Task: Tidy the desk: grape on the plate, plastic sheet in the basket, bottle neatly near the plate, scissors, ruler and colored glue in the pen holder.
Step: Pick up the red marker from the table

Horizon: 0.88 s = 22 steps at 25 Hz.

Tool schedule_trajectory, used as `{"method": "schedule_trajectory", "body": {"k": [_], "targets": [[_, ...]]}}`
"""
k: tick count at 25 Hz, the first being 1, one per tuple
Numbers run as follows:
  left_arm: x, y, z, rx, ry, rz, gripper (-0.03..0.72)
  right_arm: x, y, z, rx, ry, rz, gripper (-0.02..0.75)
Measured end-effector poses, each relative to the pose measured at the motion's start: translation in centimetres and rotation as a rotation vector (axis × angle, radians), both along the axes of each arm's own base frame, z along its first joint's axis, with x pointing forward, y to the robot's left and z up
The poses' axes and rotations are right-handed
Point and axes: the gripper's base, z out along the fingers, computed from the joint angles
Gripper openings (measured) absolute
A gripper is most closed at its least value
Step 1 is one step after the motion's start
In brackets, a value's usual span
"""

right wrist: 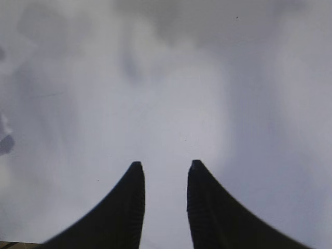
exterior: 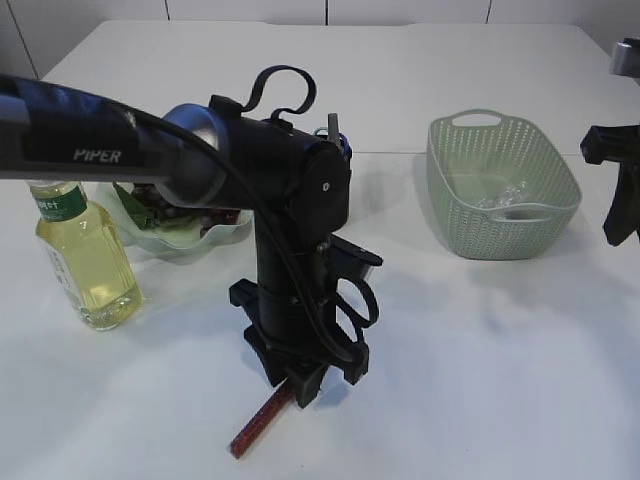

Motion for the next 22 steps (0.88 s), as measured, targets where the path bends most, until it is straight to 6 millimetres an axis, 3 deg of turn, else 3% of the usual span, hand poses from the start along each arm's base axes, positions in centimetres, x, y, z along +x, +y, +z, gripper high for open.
{"method": "schedule_trajectory", "body": {"k": [22], "targets": [[0.03, -0.04, -0.25, -0.001, 0.001, 0.001, 0.288, 0.01, 0.03, 0.01, 0.003, -0.002, 0.002, 0.242]]}}
